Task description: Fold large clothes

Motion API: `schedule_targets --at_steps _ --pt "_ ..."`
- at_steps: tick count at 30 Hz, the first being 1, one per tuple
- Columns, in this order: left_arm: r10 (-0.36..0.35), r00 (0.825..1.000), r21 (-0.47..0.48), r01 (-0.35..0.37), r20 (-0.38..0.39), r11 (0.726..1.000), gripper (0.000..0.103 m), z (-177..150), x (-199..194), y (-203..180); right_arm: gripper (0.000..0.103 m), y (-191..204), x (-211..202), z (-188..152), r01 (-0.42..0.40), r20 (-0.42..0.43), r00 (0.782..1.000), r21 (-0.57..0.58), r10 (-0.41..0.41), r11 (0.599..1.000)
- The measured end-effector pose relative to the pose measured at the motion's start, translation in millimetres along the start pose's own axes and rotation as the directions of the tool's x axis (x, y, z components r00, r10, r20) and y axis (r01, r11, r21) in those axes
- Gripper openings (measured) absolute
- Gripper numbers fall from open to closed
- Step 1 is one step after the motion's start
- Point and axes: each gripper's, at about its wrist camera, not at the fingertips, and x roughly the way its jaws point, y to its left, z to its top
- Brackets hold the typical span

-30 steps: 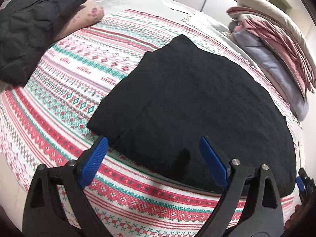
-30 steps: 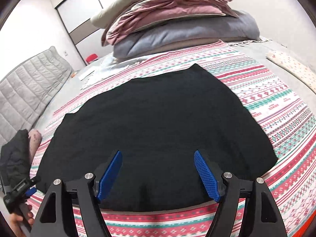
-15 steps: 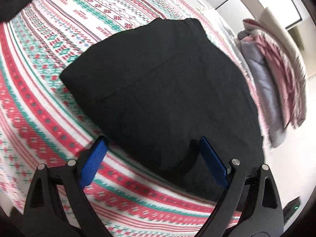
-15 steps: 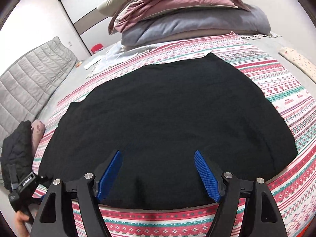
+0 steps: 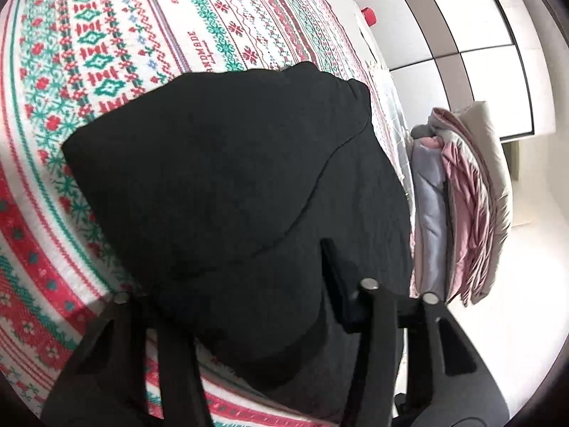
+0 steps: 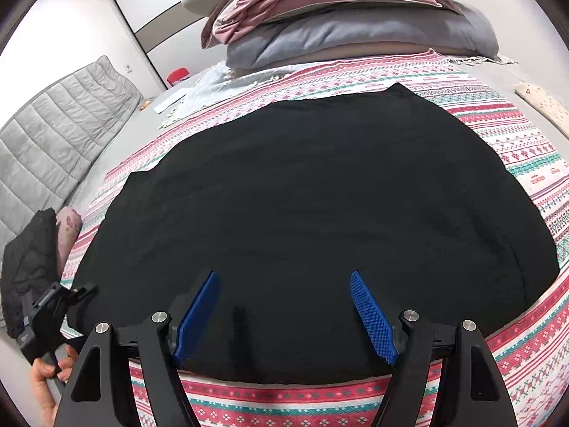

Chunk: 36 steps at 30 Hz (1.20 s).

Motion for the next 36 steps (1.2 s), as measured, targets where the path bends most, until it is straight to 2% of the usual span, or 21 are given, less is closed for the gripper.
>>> schedule_targets --at_steps 2,5,7,10,14,16,18,20,22,25,29,32,36 --pt "-0.006 1.000 -0.007 0.006 0.026 1.000 0.033 -2.7 -3.2 -4.0 0.078 2.9 2.0 0.0 -0.002 -0.004 1.000 0.000 0.002 1.000" --pt "-0.026 0.996 0.053 0.021 0.091 0.998 0.026 -10.2 -15.5 -22.8 0.078 7.0 5.5 0.1 -0.006 -0.007 1.000 0.002 0.006 1.000" --pt "-0.056 0.990 0.112 0.042 0.126 0.993 0.024 -13.9 -21.8 -38.1 0.078 9.1 7.1 0.1 -0.018 -0.008 1.000 0.002 0.018 1.000" --pt "-0.117 0.979 0.211 0.080 0.166 0.974 0.023 -22.2 -33.7 -61.2 0.077 18.4 7.8 -0.4 -0.079 -0.007 0.997 -0.018 0.078 0.997" --pt "-0.194 0.962 0.351 0.117 0.194 0.929 0.022 -34.7 -48.5 -89.1 0.074 39.3 14.5 -2.6 -0.163 -0.037 0.986 -0.078 0.160 0.984" --pt "-0.237 0.952 0.438 0.132 0.194 0.889 0.022 -43.6 -55.2 -104.3 0.055 49.1 24.8 -6.1 -0.189 -0.079 0.980 -0.115 0.181 0.975" --pt "-0.277 0.944 0.518 0.149 0.179 0.843 0.022 -53.7 -60.3 -116.7 0.051 56.0 45.1 -11.2 -0.207 -0.151 0.971 -0.127 0.187 0.970" --pt "-0.307 0.938 0.581 0.160 0.163 0.798 0.022 -64.0 -63.2 -127.3 0.051 60.0 59.6 -13.3 -0.189 -0.178 0.971 -0.154 0.160 0.970" --pt "-0.334 0.932 0.638 0.173 0.140 0.750 0.022 -74.7 -64.8 -139.6 0.051 59.1 63.6 -10.1 -0.207 -0.195 0.965 -0.156 0.176 0.966" --pt "-0.361 0.927 0.685 0.198 0.102 0.701 0.022 -89.8 -63.2 -156.2 0.051 55.8 66.9 -6.8 -0.242 -0.224 0.954 -0.172 0.201 0.955" --pt "-0.363 0.929 0.752 0.187 0.074 0.632 0.022 -114.3 -56.2 -180.3 0.053 40.1 63.1 2.0 -0.335 -0.236 0.924 -0.118 0.302 0.935" --pt "-0.353 0.935 0.803 0.182 0.038 0.568 0.022 -134.1 -45.6 -200.2 0.053 23.8 49.2 11.5 -0.375 -0.233 0.907 -0.067 0.351 0.925" --pt "-0.316 0.948 0.866 0.190 -0.039 0.464 0.022 -164.6 -22.9 -222.9 0.059 -15.2 25.5 26.9 -0.344 -0.139 0.930 0.001 0.340 0.939"
